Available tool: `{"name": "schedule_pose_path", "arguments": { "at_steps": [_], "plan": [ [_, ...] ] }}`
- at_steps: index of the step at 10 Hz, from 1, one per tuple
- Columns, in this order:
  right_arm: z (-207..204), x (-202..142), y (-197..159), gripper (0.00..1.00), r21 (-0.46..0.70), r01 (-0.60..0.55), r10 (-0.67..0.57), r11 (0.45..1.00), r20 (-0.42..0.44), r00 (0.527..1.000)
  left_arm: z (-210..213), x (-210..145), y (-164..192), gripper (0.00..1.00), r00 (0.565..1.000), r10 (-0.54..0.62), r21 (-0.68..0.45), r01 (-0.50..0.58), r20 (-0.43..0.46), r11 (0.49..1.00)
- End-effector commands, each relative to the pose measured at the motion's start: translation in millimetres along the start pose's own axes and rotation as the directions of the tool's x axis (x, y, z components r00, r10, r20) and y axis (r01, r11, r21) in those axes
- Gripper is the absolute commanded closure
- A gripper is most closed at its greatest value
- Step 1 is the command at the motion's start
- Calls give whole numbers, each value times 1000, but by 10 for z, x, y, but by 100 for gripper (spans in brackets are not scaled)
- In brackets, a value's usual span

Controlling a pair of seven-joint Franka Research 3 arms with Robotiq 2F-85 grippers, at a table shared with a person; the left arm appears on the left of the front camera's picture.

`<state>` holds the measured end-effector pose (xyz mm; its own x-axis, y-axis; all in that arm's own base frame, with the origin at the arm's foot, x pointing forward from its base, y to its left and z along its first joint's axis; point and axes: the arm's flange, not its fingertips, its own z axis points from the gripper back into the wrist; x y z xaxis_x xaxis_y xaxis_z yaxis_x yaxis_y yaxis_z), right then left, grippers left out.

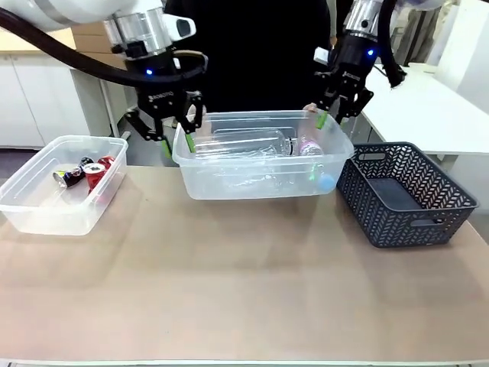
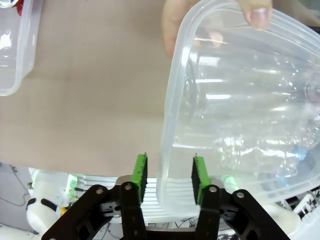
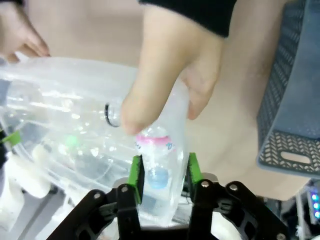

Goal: Sort the waste into each basket.
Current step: Release the Organizing box you were holding.

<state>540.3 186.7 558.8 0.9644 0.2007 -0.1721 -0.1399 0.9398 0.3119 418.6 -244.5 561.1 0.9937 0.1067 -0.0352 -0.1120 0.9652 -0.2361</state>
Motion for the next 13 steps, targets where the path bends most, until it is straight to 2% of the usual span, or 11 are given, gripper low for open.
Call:
{"name": "schedule_pose_path", "arguments": {
  "at_steps": [1,2,3,4,6,7,8,13],
  "plan": [
    [-109,-508,2,0,8,-20,18,1000,126,992,149,-76,169,0,999,3,-16,-3,34,1000],
    [-67,-759,41,0,4,-30,28,1000,215,976,285,-120,248,0,998,6,-22,-5,68,1000],
    [-93,-941,78,0,-9,-51,51,999,262,964,368,-182,292,0,996,-27,-38,30,84,999],
    [-174,-1069,122,0,-26,-62,67,998,278,958,388,-235,329,0,994,-67,-61,73,91,995],
    [-281,-1180,162,0,-36,6,7,999,338,941,356,-277,367,0,991,-90,-72,97,100,993],
    [-322,-1059,165,0,-67,90,-63,994,324,944,340,-266,361,0,994,-74,-88,82,86,993],
    [-125,-1161,179,0,-56,-19,34,998,291,956,462,-252,269,0,993,-57,-40,61,99,997],
    [-125,-1161,179,0,-56,-19,34,998,291,956,462,-252,269,0,993,-57,-40,61,99,997]
  ]
}}
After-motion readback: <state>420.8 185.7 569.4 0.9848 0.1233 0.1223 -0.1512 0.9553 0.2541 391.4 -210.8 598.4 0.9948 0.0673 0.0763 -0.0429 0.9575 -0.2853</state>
